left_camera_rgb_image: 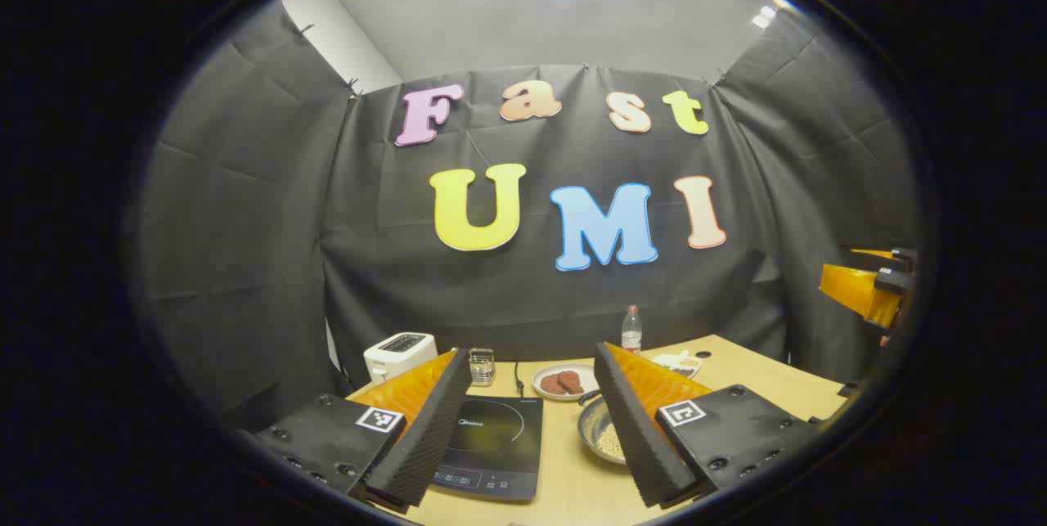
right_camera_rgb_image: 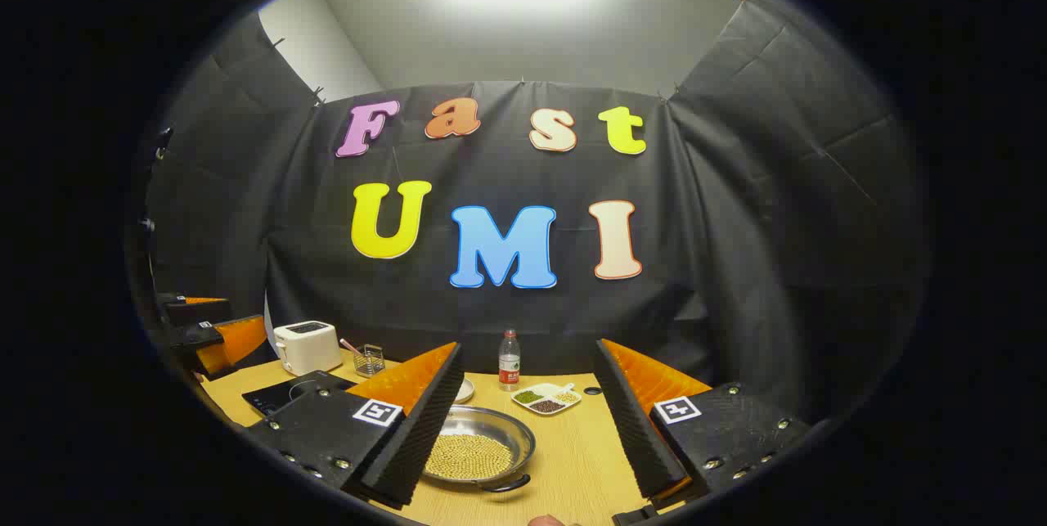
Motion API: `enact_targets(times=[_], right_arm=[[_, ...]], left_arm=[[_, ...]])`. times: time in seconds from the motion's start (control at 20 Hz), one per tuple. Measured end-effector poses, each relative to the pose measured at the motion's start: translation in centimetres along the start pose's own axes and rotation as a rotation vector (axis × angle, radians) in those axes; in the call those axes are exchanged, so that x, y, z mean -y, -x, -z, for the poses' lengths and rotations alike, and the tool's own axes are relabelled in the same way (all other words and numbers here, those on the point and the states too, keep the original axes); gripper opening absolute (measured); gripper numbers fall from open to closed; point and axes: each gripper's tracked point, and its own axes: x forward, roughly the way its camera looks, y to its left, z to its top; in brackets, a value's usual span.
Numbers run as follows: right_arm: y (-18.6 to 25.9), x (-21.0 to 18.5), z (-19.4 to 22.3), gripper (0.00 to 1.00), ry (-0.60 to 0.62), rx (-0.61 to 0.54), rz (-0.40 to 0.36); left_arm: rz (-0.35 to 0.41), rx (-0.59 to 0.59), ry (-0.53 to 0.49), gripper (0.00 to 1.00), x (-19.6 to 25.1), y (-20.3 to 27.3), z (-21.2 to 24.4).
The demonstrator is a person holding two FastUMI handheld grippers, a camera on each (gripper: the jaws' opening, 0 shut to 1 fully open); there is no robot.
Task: First push the handle of the pot to place it horizontally, then grasp the pot with both hands and set it on the induction cooktop.
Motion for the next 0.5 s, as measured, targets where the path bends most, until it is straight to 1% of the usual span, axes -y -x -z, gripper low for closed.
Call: enact_targets(times=[0.15,0.25,0.3,0.45,0.5], right_arm=[[-0.15,-0.34,-0.03,0.96,-0.005,-0.001,-0.005],[-0.28,-0.57,-0.11,0.96,-0.005,0.001,-0.007],[-0.46,-0.78,-0.13,0.96,0.0,-0.001,-0.01],[-0.43,-1.02,-0.35,0.96,0.007,0.001,-0.006],[-0.35,-1.04,-0.42,0.96,-0.001,0.005,-0.002]], left_arm=[[-0.006,0.007,-0.004,0.98,-0.35,0.07,-0.29],[-0.008,0.016,-0.008,0.98,-0.52,0.34,-0.58],[-0.006,0.024,-0.007,1.0,-0.65,0.27,-0.87],[0.015,0.021,-0.001,1.0,-0.52,0.02,-0.66],[0.018,0.017,-0.002,0.98,-0.61,-0.02,-0.65]])
